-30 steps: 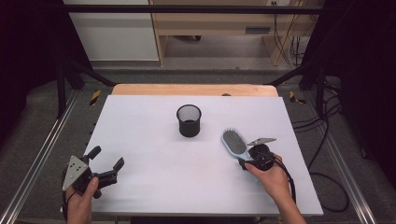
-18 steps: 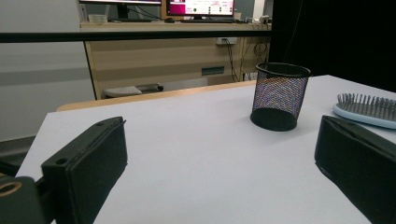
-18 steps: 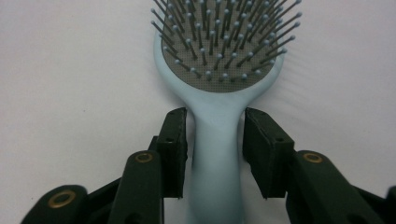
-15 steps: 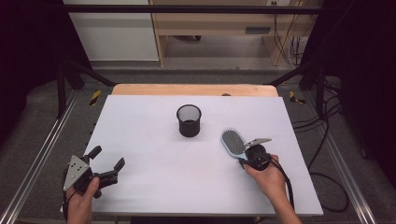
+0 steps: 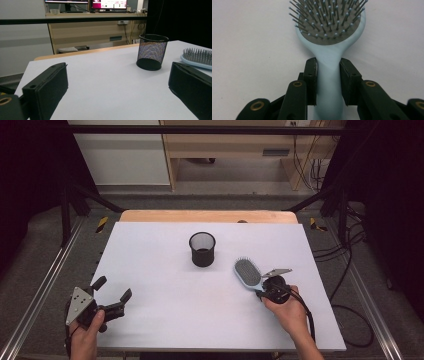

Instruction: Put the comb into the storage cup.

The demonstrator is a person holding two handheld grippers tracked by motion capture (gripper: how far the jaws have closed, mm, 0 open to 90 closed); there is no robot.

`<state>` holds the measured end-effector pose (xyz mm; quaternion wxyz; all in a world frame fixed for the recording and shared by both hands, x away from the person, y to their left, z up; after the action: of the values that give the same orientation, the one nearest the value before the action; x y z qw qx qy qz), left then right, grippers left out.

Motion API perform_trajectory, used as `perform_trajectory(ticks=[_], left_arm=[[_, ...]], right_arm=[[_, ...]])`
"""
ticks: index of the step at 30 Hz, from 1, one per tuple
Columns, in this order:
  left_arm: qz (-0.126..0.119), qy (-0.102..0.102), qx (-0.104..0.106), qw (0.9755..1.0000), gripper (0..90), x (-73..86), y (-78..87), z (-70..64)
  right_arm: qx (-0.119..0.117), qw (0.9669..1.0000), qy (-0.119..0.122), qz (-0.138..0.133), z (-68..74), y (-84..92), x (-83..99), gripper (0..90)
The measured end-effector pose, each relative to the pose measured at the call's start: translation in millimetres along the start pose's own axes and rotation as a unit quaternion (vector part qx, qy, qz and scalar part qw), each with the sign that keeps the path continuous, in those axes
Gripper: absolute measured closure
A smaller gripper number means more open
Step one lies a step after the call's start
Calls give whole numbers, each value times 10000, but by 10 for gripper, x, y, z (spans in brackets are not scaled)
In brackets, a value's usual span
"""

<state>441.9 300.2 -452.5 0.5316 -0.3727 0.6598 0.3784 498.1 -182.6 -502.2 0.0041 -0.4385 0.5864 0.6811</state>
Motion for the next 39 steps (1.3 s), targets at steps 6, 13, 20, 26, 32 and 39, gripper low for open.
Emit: perform_trajectory(ticks=[6,13,20,26,32,39], left_arm=[[-47,-31,-38,10000,26,-24,22,15],[-6,-59,-13,10000,26,-11,17,-25],[11,-127,16,9999,21,-44,0,-162],[-64,9,116,9999,21,-223,-90,-261],[-218,-23,255,9994,23,-488,-286,-385],[-299,-162,455,9984,21,-778,-537,-592]], right_arm=[[-57,9995,-18,-317,-17,55,-18,696],[-146,9968,-80,-780,-44,109,-38,697],[-121,9929,-45,-1182,-53,201,-81,697],[-157,9888,-8,-1484,-33,219,-196,697],[-188,9838,20,-1782,35,231,-379,697],[-254,9761,41,-2160,163,261,-600,697]])
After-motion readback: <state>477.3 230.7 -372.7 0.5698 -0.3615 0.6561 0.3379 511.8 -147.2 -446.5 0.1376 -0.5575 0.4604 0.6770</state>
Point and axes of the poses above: each handheld gripper's, and its own axes: y roughly backward along the jaws, x roughly out of its underside, z roughly to its left, the point moved 5 cm from there along -y, roughly forward along the jaws, and after that the axes turned 9 degrees about y, right-handed, at the moved point
